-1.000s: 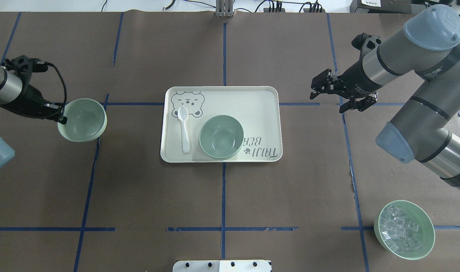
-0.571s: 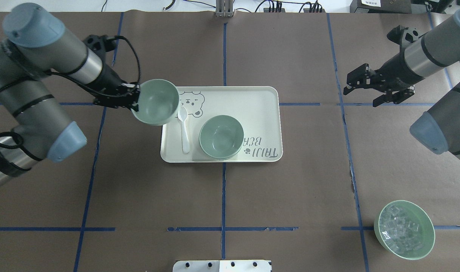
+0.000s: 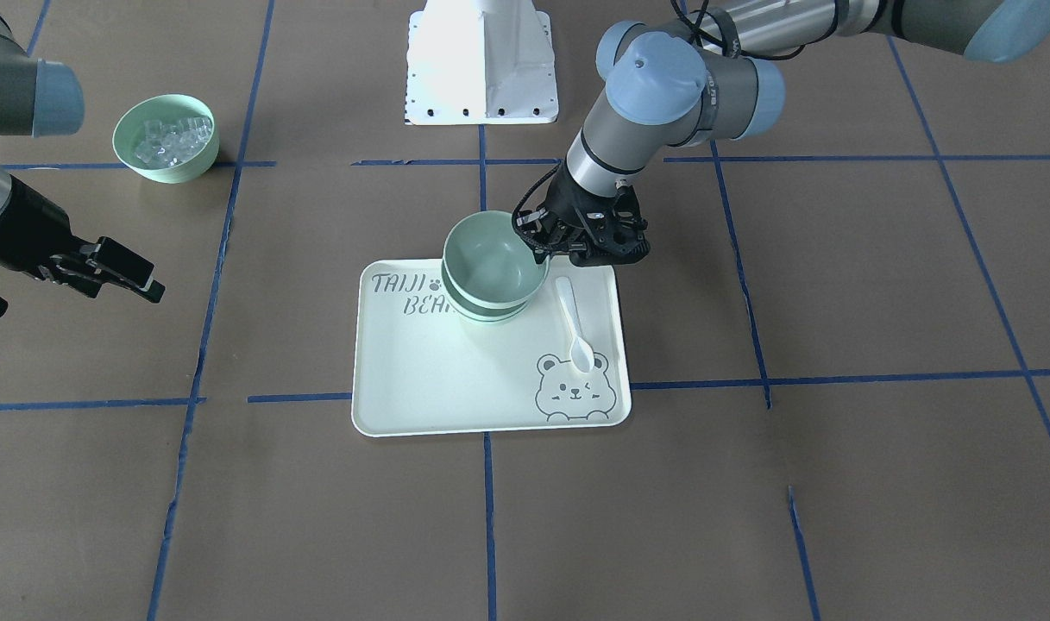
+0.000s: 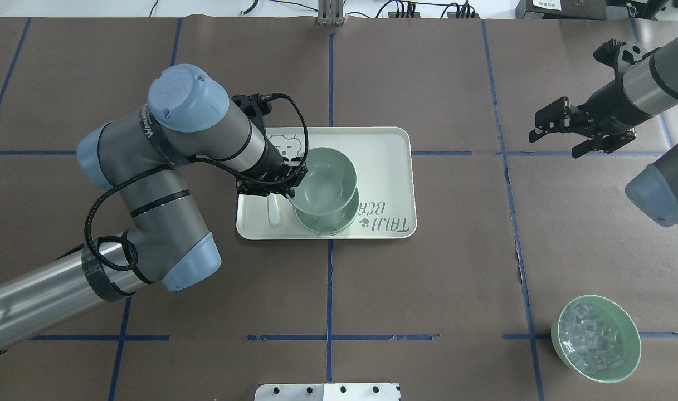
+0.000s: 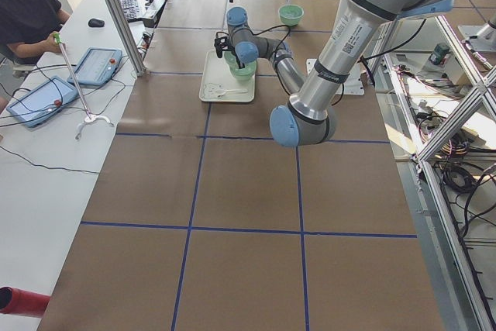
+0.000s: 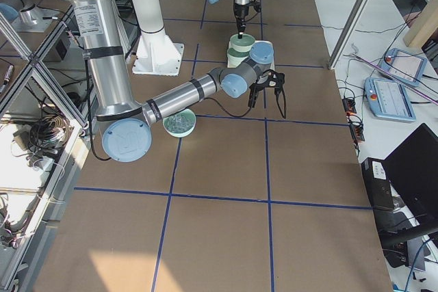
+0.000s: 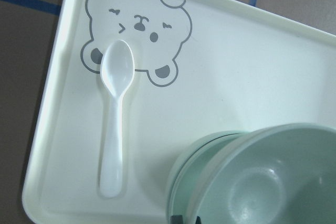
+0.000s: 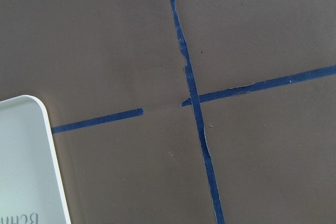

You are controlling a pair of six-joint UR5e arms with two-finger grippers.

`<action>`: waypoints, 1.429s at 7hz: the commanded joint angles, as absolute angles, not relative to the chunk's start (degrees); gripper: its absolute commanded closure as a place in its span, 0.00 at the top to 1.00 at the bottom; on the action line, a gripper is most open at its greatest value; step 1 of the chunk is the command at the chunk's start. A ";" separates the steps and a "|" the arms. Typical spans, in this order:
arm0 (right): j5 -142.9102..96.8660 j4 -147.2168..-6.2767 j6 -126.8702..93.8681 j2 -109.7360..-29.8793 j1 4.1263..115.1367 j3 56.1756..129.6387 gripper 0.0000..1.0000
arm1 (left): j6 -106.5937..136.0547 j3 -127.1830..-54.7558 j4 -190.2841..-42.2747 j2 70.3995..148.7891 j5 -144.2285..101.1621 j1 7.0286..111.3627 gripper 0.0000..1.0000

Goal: Stack green bowls together

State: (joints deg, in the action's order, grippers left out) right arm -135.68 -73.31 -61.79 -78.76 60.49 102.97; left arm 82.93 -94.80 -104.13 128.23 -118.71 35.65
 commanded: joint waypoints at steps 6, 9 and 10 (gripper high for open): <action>-136.23 -73.30 -61.70 -78.93 60.73 103.36 1.00 | 82.36 -95.62 -104.33 128.15 -114.26 33.75 1.00; -138.08 -74.44 -52.81 -80.15 66.77 101.09 1.00 | 66.70 -106.84 -103.71 118.08 -114.61 41.17 1.00; -138.08 -75.75 -42.47 -80.24 70.71 97.42 1.00 | 56.70 -109.05 -103.88 112.03 -119.13 47.40 1.00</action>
State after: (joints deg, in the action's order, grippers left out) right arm -137.95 -74.54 -52.74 -79.91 66.72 100.77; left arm 67.16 -105.57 -103.84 118.40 -115.70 41.11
